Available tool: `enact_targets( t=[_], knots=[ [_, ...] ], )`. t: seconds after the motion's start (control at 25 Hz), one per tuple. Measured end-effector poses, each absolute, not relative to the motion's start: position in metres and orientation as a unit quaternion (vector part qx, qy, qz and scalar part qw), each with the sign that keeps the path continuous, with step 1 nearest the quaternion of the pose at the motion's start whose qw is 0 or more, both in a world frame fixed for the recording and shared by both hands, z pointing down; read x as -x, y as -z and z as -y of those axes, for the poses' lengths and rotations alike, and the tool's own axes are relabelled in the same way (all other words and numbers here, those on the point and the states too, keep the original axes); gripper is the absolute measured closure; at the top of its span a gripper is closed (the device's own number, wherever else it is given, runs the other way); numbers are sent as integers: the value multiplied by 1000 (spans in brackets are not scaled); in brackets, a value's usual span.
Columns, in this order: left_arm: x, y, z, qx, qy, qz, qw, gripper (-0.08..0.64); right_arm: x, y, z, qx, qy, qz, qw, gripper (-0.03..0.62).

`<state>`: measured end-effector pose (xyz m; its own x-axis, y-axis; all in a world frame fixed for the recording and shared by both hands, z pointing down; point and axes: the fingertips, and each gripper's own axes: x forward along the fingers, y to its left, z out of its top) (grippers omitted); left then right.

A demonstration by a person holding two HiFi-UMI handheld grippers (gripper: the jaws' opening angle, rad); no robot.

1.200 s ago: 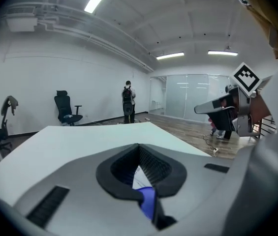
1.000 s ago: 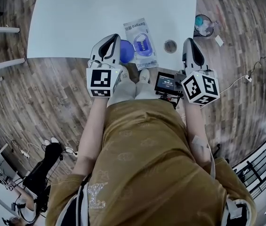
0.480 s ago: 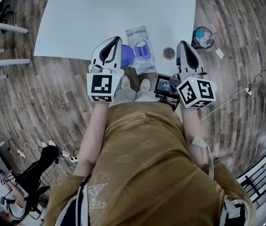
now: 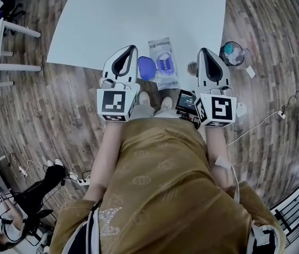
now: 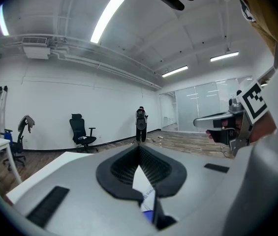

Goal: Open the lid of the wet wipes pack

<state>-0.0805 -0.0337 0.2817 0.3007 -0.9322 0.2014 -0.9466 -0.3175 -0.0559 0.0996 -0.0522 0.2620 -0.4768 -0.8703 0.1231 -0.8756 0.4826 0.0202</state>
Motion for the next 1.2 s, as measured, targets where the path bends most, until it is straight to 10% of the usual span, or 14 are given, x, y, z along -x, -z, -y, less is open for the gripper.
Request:
enact_targets(
  t=[1.2],
  knots=[
    [103, -284, 65, -791, -93, 603, 35, 554, -97, -271, 82, -517, -13, 851, 87, 584]
  ],
)
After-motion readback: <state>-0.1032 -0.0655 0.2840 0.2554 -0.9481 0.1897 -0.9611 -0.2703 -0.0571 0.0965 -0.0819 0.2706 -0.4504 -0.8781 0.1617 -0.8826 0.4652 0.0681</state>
